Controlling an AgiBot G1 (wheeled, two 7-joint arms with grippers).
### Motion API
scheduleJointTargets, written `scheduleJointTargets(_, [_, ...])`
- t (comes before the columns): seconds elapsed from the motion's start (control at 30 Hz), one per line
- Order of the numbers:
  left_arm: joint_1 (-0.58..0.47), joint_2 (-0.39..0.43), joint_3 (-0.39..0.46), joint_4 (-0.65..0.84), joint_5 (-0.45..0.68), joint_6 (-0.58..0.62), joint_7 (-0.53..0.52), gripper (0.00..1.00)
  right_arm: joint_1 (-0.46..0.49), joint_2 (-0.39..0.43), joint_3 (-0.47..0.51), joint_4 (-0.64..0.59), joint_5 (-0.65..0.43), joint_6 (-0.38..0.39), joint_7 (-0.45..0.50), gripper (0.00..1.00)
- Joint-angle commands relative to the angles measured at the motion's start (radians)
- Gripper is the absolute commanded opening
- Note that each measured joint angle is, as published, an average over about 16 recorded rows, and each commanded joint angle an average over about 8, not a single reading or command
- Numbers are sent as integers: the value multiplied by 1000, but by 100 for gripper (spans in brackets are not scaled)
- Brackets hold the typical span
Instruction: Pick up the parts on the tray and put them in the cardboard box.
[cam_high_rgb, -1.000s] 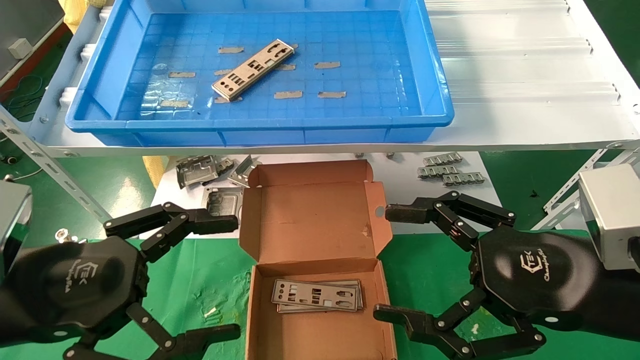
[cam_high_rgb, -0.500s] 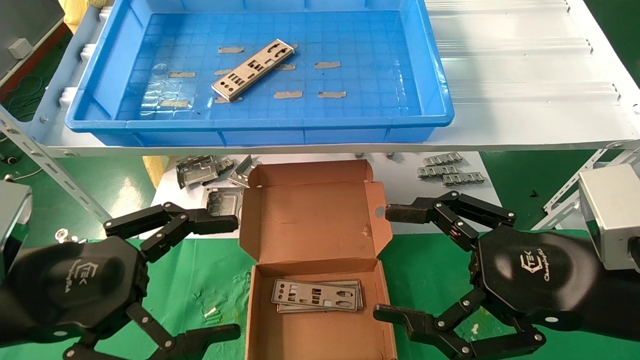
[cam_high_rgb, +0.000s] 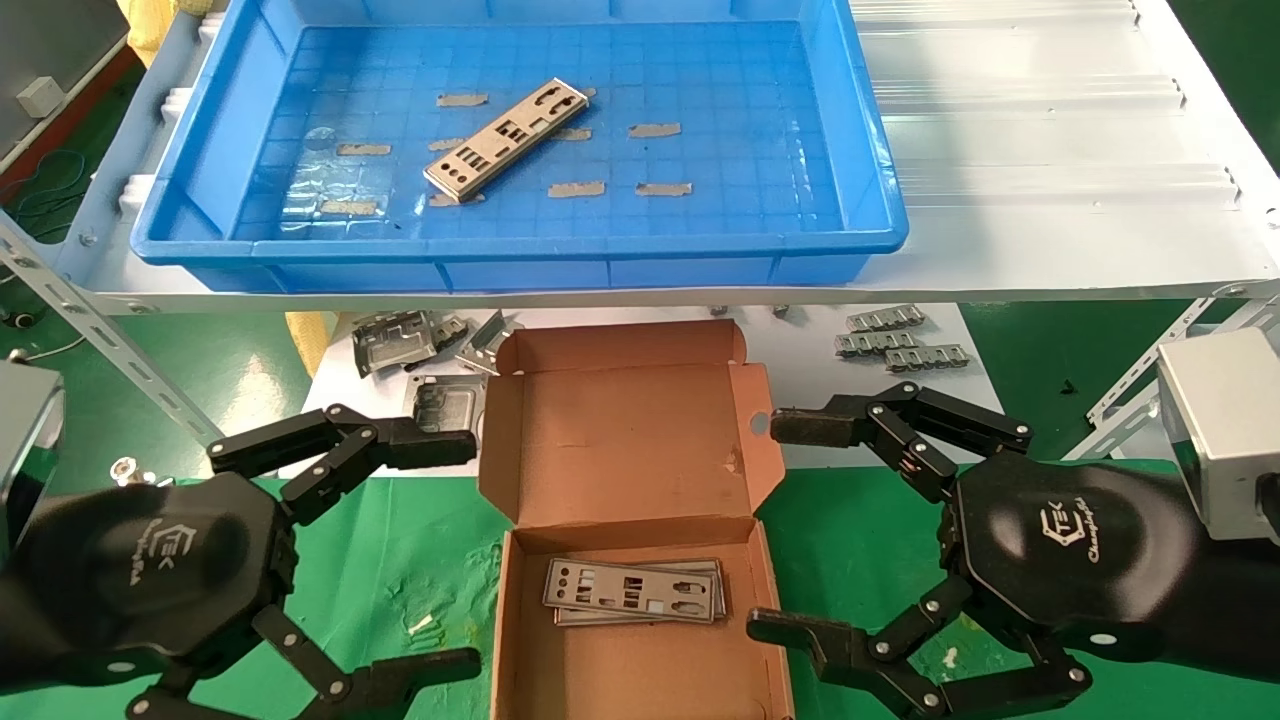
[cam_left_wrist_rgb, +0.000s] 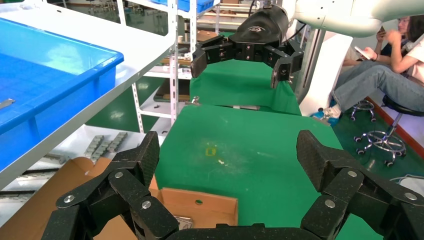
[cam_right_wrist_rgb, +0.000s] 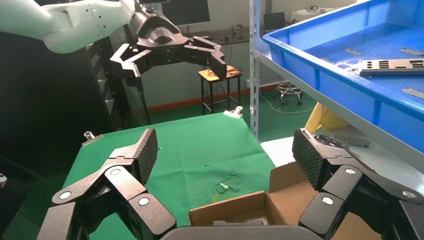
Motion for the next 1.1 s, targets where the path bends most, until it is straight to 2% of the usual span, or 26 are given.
scheduleJointTargets(0.03, [0, 0, 0, 0, 0, 0, 0, 100, 0, 0, 0, 0, 0, 0, 0, 100])
scheduleJointTargets(1.1, [0, 0, 0, 0, 0, 0, 0, 100, 0, 0, 0, 0, 0, 0, 0, 100])
